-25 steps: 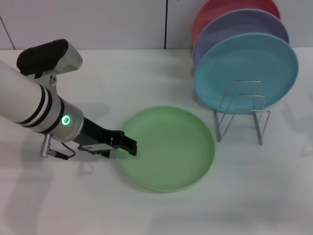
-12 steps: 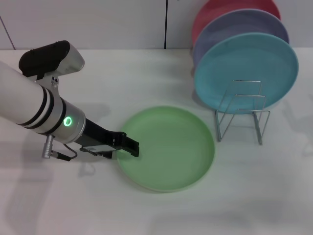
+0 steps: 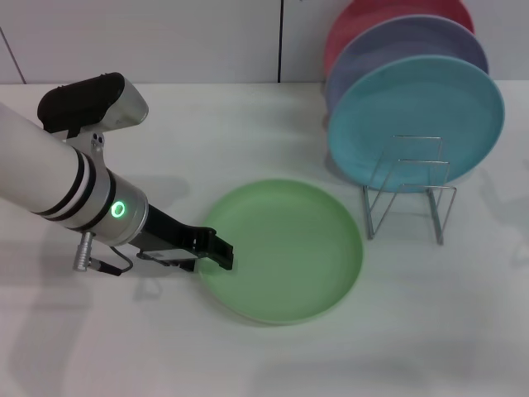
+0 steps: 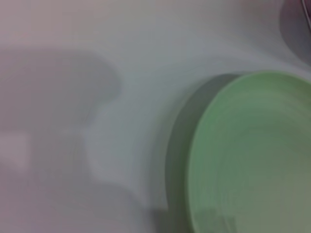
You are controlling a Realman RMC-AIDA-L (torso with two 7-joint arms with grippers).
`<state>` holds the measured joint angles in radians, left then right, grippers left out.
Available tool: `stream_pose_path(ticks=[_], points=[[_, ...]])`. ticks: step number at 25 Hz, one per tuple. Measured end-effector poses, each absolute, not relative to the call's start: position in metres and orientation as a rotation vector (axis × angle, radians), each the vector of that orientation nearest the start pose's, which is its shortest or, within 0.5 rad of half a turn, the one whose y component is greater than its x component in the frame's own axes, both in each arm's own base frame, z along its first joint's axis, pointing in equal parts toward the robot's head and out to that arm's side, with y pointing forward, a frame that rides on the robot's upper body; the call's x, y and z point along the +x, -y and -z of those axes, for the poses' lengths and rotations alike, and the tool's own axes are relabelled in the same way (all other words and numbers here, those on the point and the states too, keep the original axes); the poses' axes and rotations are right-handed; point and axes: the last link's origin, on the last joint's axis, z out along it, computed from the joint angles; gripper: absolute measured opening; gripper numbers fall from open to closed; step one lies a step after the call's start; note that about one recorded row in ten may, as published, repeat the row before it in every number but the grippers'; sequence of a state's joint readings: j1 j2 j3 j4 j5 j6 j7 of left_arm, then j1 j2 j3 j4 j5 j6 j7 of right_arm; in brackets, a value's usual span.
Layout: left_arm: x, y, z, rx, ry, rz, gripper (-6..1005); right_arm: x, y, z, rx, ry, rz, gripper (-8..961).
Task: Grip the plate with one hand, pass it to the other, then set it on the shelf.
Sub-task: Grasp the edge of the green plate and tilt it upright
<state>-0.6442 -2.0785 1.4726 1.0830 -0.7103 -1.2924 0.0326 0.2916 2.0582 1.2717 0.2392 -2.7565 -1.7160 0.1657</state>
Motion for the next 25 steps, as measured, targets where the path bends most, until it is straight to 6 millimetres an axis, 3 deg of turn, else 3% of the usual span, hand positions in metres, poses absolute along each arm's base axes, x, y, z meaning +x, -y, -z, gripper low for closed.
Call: stream_pose_path(ticks=[11, 16, 25], points=[[-0.1889, -0.3646, 0.0523, -2.235, 1.664, -0.216, 565, 0.2945, -0.2728, -0.0504, -1.378, -0.073, -1.074, 713], [-0.1888, -0.3640, 0.0531, -2.237, 1.662, -0.221, 441, 0.2945, -0.2714, -0.0502, -1.375, -0.073, -1.076, 713], [-0.1887, -0.3631, 0.0543, -2.241, 1.658, -0.229, 395, 0.2941, -0.2692, -0.0503, -1.369, -0.067, -1.083, 714]])
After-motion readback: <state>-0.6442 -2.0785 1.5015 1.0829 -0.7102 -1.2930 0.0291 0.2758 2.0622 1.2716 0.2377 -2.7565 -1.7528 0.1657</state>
